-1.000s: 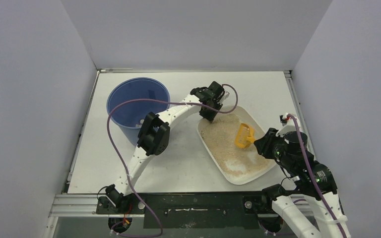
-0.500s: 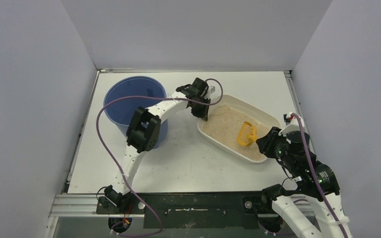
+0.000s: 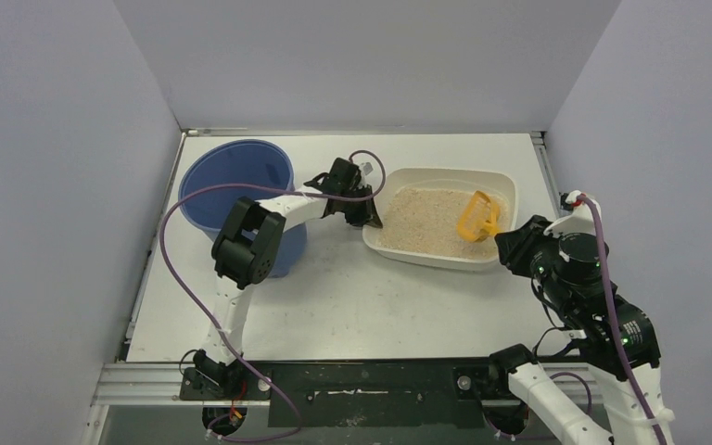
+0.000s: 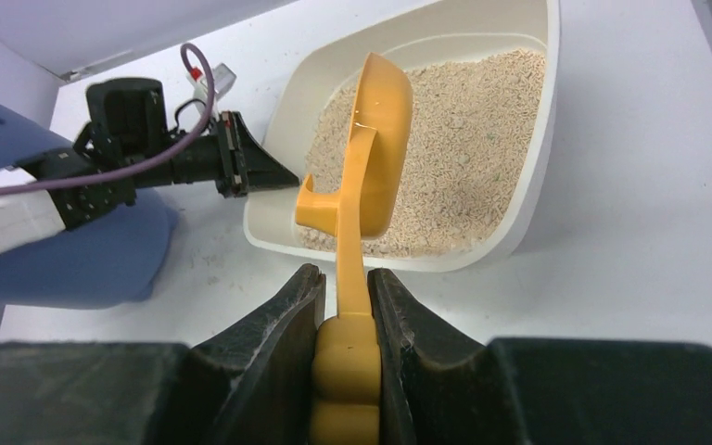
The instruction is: Clean the litter box
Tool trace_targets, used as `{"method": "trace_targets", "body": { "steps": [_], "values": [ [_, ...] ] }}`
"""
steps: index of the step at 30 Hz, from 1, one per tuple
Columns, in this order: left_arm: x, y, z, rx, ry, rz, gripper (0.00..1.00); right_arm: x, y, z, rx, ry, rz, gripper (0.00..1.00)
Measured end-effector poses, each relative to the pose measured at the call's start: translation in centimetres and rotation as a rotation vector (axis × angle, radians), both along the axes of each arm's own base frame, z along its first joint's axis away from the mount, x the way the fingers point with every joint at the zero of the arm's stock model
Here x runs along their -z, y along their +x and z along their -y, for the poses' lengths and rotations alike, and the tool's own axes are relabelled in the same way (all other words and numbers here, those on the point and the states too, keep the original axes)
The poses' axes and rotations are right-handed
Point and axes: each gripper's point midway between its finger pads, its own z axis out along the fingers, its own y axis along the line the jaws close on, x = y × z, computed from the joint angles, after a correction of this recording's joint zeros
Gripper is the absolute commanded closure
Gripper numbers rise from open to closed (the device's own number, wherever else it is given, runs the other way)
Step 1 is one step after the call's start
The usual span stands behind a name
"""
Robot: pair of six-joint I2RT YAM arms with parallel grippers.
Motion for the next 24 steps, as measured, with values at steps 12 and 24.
{"method": "trace_targets", "body": {
  "steps": [12,24],
  "values": [
    [-0.8,-1.6,3.9,-0.040,-0.134,-0.072,1.00,-5.1,0.5,-0.6,-0.018,0.047,0.138,1.00],
    [-2.6,-4.2,7.6,-0.098,-0.219,-0.274,1.00,-6.6,1.2,-1.5,-0.035,0.054,0.164,1.00]
  ]
}}
